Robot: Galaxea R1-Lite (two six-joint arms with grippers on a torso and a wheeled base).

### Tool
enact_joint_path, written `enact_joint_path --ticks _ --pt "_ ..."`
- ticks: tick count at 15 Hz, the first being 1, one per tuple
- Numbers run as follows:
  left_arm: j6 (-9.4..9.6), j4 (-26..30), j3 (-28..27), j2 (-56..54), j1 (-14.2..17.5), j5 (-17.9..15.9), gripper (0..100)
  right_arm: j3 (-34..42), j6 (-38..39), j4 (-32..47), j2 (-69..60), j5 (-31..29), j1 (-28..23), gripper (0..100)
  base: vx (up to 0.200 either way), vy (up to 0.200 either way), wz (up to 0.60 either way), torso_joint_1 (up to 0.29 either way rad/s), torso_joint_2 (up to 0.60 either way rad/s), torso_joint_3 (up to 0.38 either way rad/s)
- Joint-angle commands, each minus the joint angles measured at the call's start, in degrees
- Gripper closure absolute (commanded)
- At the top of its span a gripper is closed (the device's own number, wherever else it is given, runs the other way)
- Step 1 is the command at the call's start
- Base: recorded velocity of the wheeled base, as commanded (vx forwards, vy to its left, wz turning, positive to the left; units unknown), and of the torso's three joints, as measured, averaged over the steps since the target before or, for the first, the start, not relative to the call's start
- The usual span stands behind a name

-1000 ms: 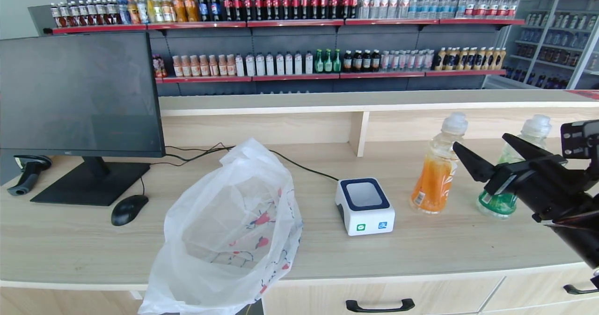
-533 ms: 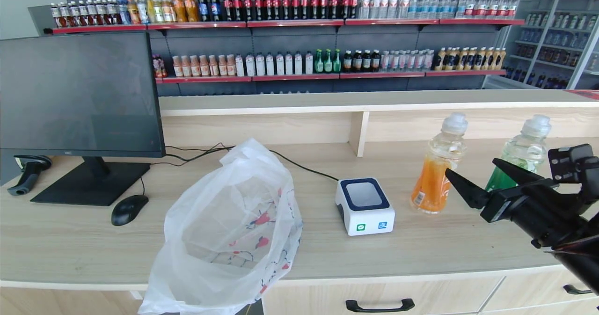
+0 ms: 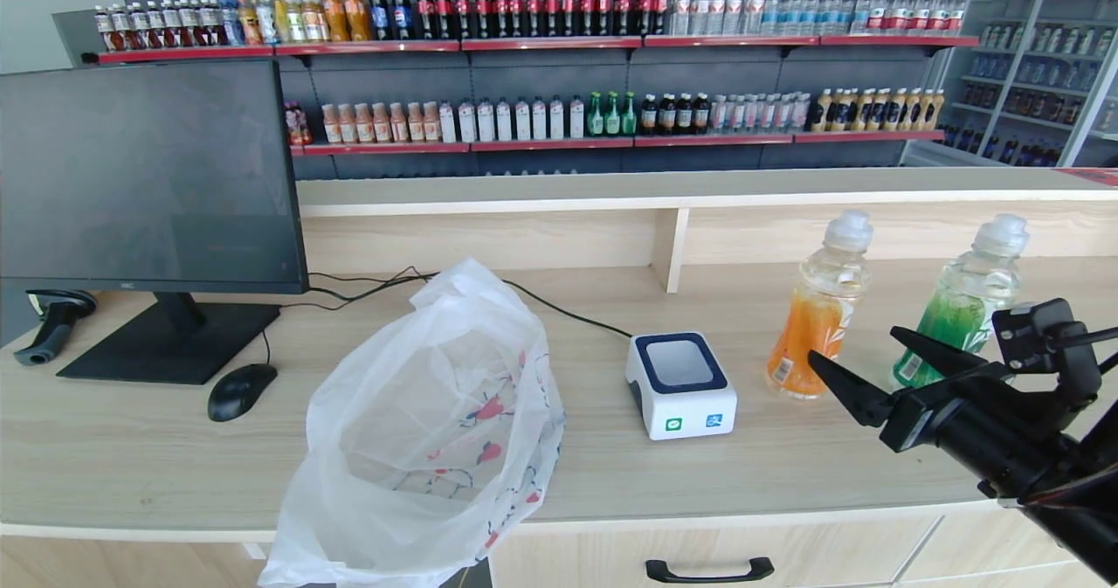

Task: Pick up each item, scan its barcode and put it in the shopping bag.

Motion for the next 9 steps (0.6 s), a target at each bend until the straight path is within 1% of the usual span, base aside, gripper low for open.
enact_joint_path --ticks 1,3,6,9 --pt "-0.01 -0.01 0.00 -0.02 0.00 0.00 0 -0.21 -0.08 -0.06 0.68 -0.05 1.35 0 0.000 0.000 0.00 0.000 0.00 0.000" --pt "-0.01 -0.01 0.00 -0.02 0.00 0.00 0 -0.30 -0.08 -0.06 2.00 -0.05 0.82 0 0.000 0.000 0.00 0.000 0.00 0.000" --pt "-0.01 -0.01 0.00 -0.02 0.00 0.09 0 -2.15 -0.08 -0.06 4.90 -0.14 -3.22 0 0.000 0.000 0.00 0.000 0.00 0.000" --pt "-0.01 -0.01 0.00 -0.02 0.00 0.09 0 -3.82 0.00 -0.06 8.42 -0.23 -3.92 0 0.000 0.000 0.00 0.000 0.00 0.000"
